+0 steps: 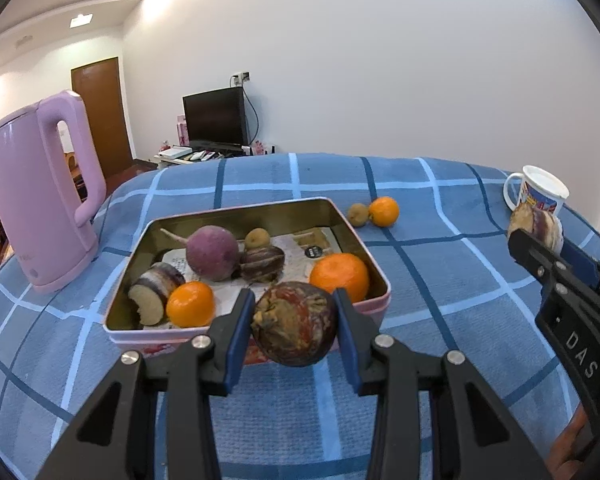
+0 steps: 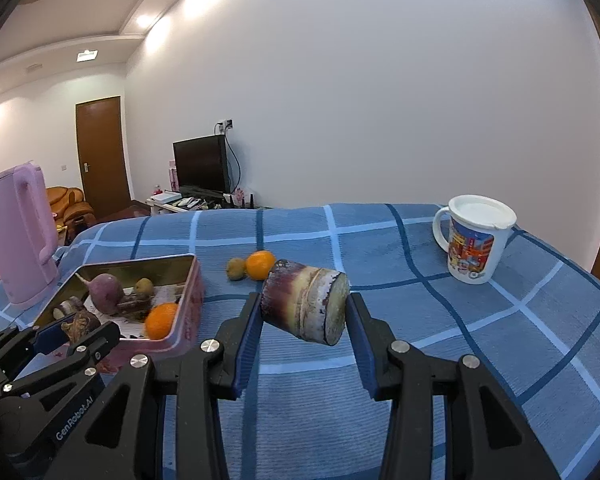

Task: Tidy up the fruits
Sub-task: 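Carry the dark brown fruit and root piece over the tin with both tools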

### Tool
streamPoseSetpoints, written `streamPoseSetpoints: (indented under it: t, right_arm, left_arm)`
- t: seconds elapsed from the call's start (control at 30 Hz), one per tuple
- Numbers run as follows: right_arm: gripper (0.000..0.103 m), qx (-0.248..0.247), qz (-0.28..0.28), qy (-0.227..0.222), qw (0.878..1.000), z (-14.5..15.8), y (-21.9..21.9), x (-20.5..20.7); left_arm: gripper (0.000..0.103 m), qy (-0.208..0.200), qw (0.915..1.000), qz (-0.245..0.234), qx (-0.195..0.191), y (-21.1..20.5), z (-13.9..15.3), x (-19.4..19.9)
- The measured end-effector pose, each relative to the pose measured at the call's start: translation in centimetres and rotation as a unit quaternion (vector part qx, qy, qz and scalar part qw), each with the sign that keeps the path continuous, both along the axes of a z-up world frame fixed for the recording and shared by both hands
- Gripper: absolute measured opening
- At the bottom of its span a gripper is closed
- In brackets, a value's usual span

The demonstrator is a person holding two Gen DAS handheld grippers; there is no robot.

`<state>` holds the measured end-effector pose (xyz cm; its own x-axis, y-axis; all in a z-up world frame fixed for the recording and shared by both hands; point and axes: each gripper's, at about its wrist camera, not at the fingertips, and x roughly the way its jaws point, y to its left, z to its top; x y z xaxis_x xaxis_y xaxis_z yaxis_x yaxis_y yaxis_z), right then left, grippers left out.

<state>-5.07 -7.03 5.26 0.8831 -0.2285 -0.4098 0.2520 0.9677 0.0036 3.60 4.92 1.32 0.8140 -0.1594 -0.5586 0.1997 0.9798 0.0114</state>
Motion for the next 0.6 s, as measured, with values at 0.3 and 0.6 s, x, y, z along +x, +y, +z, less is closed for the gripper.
streamPoseSetpoints:
  t: [0.3, 0.6]
  right_arm:
    - [0.045, -0.001, 0.033, 0.003, 0.999, -0.1, 2.7, 0.4]
    - [0.045, -0.001, 0.068, 0.007, 0.998, -0.3, 5.8, 1.3]
  left_arm:
    - [0.041, -0.004, 1.0000, 0.006, -0.002, 1.6, 0.1, -0.5]
    - [0.041, -0.005, 0.9993, 0.036, -0.007, 5.1, 0.2, 0.2]
